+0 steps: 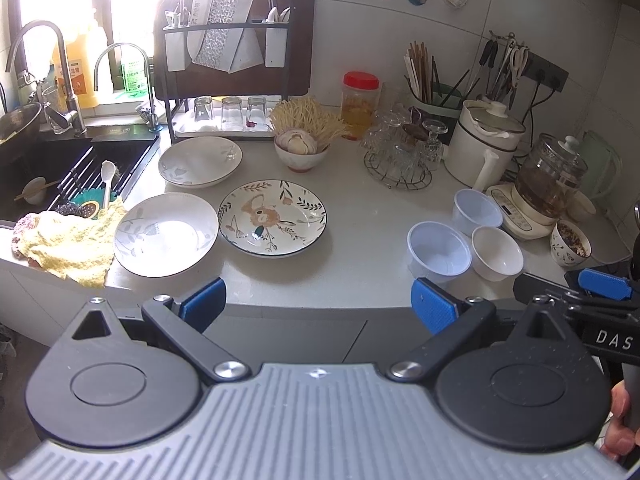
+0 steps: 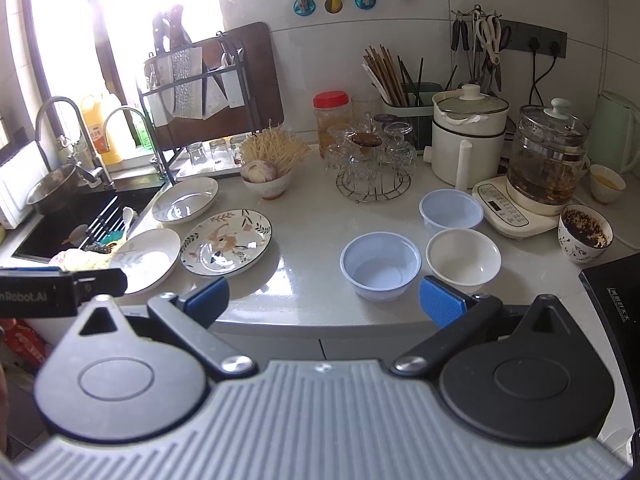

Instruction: Organize plates and bowls

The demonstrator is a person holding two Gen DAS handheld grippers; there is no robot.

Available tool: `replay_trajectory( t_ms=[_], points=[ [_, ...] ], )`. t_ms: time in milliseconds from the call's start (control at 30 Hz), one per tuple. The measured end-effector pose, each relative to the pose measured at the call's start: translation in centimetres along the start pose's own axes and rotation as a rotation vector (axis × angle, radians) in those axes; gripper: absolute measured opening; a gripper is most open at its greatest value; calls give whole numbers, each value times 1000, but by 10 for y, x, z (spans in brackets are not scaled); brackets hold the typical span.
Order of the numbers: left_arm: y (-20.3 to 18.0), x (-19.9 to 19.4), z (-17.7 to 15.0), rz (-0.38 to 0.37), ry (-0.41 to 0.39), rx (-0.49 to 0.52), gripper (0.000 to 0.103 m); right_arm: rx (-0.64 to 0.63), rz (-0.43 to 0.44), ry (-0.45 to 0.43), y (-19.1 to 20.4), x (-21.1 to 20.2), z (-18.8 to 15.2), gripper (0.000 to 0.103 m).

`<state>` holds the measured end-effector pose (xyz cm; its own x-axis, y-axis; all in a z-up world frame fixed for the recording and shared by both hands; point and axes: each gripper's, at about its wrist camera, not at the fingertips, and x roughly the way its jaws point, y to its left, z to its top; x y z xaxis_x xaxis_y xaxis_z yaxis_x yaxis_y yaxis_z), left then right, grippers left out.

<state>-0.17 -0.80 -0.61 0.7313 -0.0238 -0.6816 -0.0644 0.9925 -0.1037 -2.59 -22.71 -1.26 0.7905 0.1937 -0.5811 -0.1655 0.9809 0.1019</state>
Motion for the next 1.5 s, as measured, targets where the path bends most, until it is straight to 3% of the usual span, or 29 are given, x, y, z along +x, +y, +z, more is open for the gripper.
replay_trajectory(
  t_ms=[1500],
  points=[
    [4, -2, -17, -3, 31, -4, 101, 43, 18, 24, 0, -2, -15, 103]
  ],
)
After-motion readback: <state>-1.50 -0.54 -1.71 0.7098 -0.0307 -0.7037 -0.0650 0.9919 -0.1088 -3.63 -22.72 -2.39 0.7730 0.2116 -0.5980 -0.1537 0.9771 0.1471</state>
